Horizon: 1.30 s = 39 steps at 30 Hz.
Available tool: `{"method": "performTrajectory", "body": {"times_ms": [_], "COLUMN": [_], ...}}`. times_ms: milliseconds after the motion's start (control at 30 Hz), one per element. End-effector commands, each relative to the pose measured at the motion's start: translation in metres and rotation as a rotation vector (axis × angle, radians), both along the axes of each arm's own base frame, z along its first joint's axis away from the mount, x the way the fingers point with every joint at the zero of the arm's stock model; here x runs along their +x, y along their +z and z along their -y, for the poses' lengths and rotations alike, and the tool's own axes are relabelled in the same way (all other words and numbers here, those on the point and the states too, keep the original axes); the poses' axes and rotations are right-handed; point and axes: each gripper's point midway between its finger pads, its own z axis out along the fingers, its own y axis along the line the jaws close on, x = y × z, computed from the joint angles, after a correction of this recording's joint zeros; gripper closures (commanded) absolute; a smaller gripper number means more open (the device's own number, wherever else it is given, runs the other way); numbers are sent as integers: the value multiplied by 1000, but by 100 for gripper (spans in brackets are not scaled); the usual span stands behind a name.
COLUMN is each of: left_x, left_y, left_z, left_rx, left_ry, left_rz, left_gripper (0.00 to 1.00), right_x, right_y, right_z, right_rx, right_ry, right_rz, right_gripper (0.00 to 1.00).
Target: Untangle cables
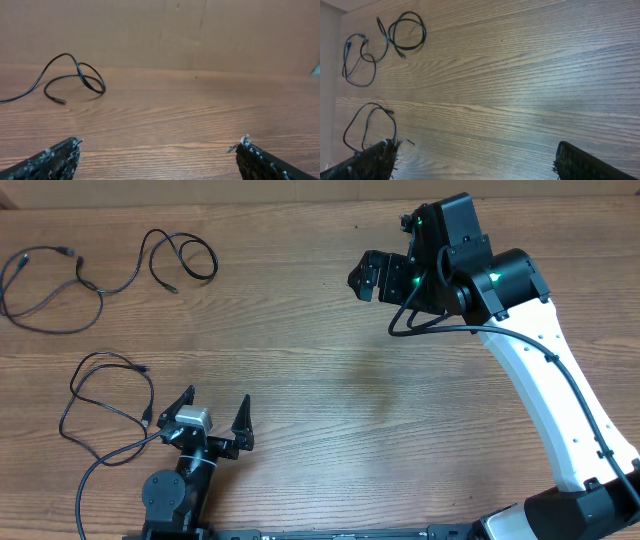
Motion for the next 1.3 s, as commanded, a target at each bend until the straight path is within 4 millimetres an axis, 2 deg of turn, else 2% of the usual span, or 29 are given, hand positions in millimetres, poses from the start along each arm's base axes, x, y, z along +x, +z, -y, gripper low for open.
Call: {"method": "performTrajectory", "body": {"times_ms": [0, 600, 700, 800, 933, 1267], "left_x": [0, 0, 0, 0, 0, 0], "left_y": [-1, -1, -1, -1, -1, -1], "left_z": [-1, -1, -1, -1, -1, -1], "left_rx": [21, 21, 21, 21, 21, 21], "left_ry": [6, 7, 7, 6, 6, 7], "left_rz": [8, 9, 9, 8, 9, 8], "left_gripper": [0, 0, 0, 0, 0, 1], "right_x": [3, 3, 7, 1, -2, -9], "right_y": [6, 6, 3, -3, -13, -25], "right_z": [1, 1, 12, 18, 48, 138], "right_rx": [5, 5, -78, -140, -233, -183], "right_ry": [-9, -9, 0, 52, -16, -183], "right_rz": [19, 19, 55, 49, -1, -157], "right_gripper": [0, 0, 0, 0, 0, 0]}}
